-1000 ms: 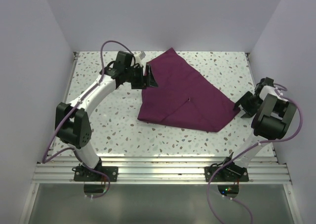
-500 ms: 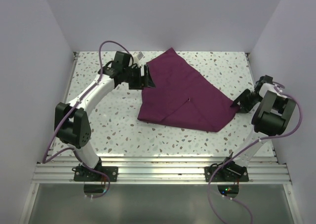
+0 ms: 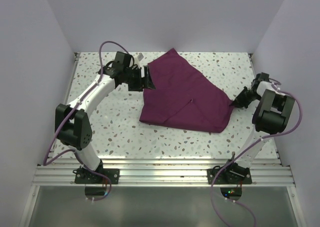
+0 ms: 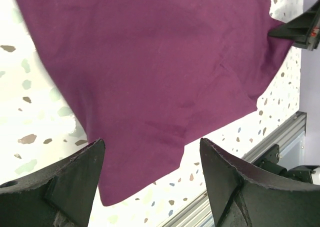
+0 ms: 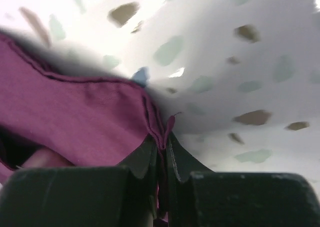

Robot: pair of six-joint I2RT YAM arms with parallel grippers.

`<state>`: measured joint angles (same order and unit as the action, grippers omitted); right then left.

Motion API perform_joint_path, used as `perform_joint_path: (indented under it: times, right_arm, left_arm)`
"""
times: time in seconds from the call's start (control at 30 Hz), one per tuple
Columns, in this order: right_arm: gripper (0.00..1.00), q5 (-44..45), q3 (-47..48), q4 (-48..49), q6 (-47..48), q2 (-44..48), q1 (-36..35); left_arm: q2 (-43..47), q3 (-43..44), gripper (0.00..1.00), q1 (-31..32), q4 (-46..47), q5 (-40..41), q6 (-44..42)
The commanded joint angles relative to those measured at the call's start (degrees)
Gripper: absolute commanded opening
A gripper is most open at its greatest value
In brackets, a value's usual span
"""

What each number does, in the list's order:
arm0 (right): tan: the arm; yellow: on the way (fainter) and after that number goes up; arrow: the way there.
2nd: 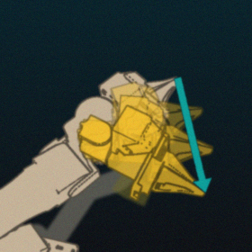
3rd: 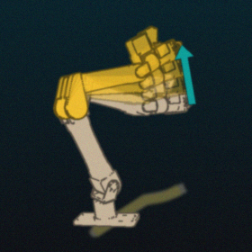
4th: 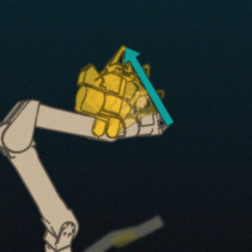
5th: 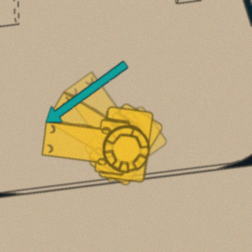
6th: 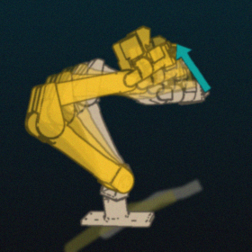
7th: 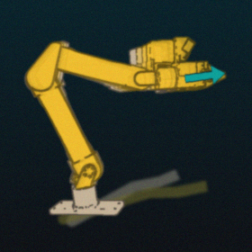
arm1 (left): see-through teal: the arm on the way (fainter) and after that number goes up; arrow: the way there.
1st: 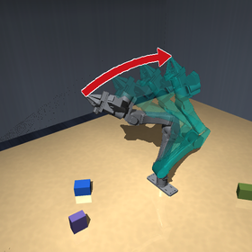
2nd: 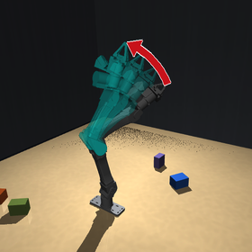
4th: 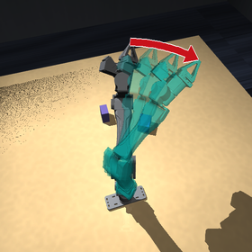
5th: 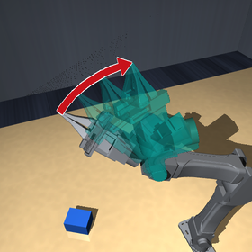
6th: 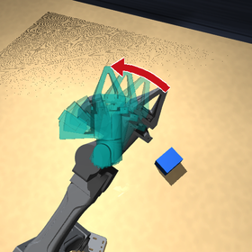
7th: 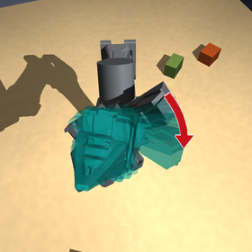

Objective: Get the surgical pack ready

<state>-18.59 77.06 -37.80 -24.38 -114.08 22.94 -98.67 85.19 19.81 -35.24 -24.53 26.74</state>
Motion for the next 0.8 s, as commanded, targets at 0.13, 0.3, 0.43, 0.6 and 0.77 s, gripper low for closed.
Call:
perform_joint_path:
  times: [0.13, 0.3, 0.43, 0.6, 0.77]
  right_arm:
    - [0.0, 0.05, 8.1, -5.52, -2.33, 10.63, -12.38]
    - [0.0, -1.36, 19.61, -9.47, -4.97, 8.71, -22.47]
    - [0.0, -1.01, 28.39, -9.92, -6.99, 4.75, -30.92]
    - [0.0, -1.71, 41.14, -8.61, -11.03, -2.89, -38.48]
    - [0.0, -2.42, 52.82, -7.38, -15.16, -11.94, -44.19]
  left_arm:
    - [0.32, 1.47, 0.8, -2.67, -2.28, 3.7, -1.69]
    - [1.99, -0.63, 0.8, -3.81, -2.99, 7.3, -1.96]
    - [4.01, -2.3, 0.8, -5.31, -4.57, 10.47, -1.61]
    - [7.7, -6.0, 0.8, -6.89, -4.48, 11.96, -0.99]
    - [11.39, -7.93, 0.8, -7.68, -6.5, 14.07, -0.9]
